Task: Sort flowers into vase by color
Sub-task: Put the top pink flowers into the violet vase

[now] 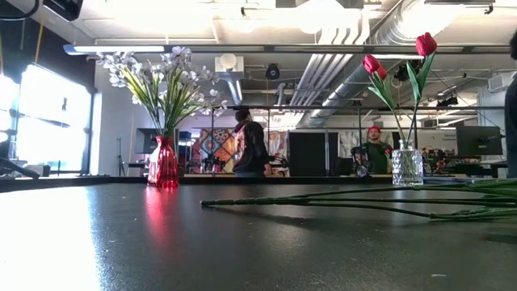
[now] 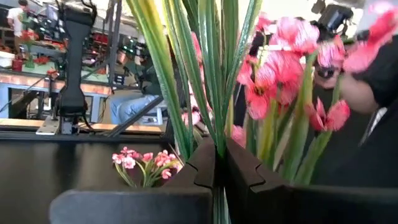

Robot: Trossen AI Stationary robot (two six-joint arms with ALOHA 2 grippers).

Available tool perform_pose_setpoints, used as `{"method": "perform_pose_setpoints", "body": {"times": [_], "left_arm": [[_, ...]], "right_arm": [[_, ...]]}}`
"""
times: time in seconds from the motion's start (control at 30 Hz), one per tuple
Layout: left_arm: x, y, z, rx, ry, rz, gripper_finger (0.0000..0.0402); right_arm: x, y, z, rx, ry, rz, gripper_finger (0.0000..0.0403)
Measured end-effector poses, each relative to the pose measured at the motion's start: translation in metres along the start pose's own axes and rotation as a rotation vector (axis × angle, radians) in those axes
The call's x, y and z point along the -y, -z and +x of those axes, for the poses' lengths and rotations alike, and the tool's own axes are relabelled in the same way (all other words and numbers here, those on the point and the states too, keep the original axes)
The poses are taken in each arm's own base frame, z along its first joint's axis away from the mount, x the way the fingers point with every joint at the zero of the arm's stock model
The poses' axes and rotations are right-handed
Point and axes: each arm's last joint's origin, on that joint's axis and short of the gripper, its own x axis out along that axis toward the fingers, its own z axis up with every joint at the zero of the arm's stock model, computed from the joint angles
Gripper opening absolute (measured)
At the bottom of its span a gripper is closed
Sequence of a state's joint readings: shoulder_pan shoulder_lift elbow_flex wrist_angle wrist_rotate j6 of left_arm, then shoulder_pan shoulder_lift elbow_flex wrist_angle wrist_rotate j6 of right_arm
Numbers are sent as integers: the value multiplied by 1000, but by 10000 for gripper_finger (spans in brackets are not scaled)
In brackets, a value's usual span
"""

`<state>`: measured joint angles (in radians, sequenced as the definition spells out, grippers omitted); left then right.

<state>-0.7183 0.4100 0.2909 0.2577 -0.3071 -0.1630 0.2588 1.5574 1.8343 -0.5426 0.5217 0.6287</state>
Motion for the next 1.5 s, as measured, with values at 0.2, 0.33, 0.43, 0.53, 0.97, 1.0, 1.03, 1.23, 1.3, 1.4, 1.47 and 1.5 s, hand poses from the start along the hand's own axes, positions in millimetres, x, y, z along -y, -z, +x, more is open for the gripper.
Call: {"method": "perform_pose_setpoints", "body": {"times": [0.2, 0.33, 0.43, 0.53, 0.97, 1.0, 1.03, 1.23, 1.3, 1.4, 1.47, 1.5], "left_arm": [[4, 12, -1, -37, 6, 14, 0], [3, 34, -6, -24, 9, 4, 0], [3, 46, -9, 3, 14, -1, 0], [2, 53, -11, 3, 11, 4, 0], [0, 55, -11, -11, -35, -39, 49], [0, 55, -11, -14, -36, -38, 63], [0, 56, -11, -16, -40, -38, 77], [0, 56, -11, -18, -36, -150, 184], [1, 56, -11, -26, 3, -174, 218], [2, 56, -12, -37, 40, -213, 259], [3, 57, -12, -44, 52, -235, 278], [3, 57, -12, -47, 61, -238, 284]], "right_arm": [[-4, 3, -3, -9, -15, 19, 183], [-7, 5, -4, -14, -25, 21, 183], [-8, 5, -5, -16, -29, 22, 183], [-8, 6, -5, -16, -31, 35, 183], [-11, 11, -8, -49, -33, -1, 191], [-11, 13, -9, -59, -27, 2, 193], [-11, 15, -10, -71, -19, 4, 196], [-14, 26, -17, -139, 4, 39, 207], [-15, 30, -19, -161, 9, 50, 207], [-16, 37, -23, -200, 23, 59, 206], [-16, 41, -26, -231, 38, 59, 206], [-15, 44, -28, -253, 50, 60, 206]]}}
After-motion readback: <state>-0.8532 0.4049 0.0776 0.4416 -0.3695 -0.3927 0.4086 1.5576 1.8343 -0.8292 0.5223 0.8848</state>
